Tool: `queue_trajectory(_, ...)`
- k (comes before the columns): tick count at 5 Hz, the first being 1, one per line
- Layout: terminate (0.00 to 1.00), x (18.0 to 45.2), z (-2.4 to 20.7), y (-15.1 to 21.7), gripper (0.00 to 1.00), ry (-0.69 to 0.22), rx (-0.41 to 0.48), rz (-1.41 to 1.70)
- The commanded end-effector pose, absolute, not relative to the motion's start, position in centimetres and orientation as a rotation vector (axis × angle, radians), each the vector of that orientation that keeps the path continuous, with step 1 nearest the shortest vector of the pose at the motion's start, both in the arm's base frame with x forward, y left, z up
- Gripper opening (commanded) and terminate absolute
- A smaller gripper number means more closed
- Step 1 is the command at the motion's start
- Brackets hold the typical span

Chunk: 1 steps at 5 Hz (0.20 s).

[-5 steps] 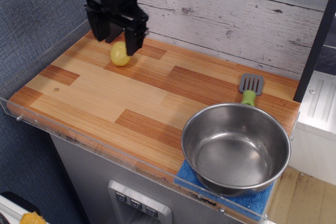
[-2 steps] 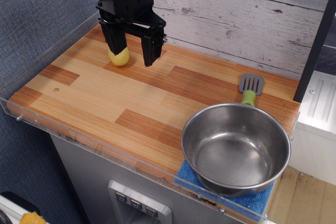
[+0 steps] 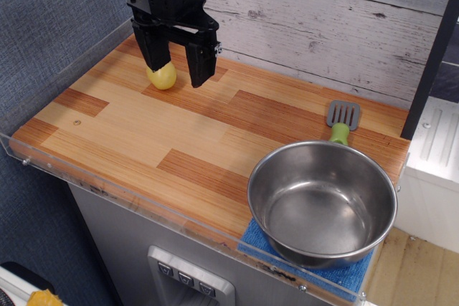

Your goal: Take the potato from the pan and place it on the table.

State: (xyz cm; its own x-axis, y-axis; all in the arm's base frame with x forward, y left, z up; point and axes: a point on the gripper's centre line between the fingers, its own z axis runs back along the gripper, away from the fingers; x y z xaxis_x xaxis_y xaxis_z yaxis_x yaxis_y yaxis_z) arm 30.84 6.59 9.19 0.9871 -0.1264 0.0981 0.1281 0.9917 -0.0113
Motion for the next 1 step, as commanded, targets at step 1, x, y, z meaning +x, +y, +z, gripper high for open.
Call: queue_trajectory(1,1.00,29.47,10.93,7.20,1.00,-0.150,-0.005,-0.126)
